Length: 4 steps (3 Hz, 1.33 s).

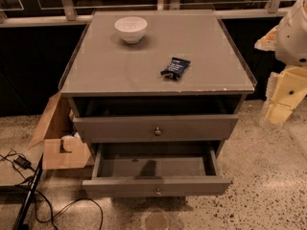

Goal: Close middle drawer

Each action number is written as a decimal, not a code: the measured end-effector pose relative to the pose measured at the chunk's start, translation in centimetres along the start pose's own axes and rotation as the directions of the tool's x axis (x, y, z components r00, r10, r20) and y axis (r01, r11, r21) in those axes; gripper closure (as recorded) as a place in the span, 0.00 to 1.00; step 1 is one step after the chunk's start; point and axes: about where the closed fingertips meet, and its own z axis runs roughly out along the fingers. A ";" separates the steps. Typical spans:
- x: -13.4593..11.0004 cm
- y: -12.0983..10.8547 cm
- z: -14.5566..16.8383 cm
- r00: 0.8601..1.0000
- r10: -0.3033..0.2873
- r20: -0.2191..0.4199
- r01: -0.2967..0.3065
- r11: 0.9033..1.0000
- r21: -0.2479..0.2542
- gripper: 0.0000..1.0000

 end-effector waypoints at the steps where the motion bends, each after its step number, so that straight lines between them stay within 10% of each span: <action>1: 0.0 0.0 0.0 1.000 0.000 0.000 0.000 1.000 0.000 0.00; 3: 0.2 1.2 2.9 0.999 0.016 0.033 -0.016 1.000 -0.012 0.38; 4: 1.2 3.9 10.0 0.991 0.071 0.114 -0.062 0.995 -0.082 0.61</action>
Offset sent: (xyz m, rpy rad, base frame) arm 0.0000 0.0000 0.0000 0.0000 0.0000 0.0000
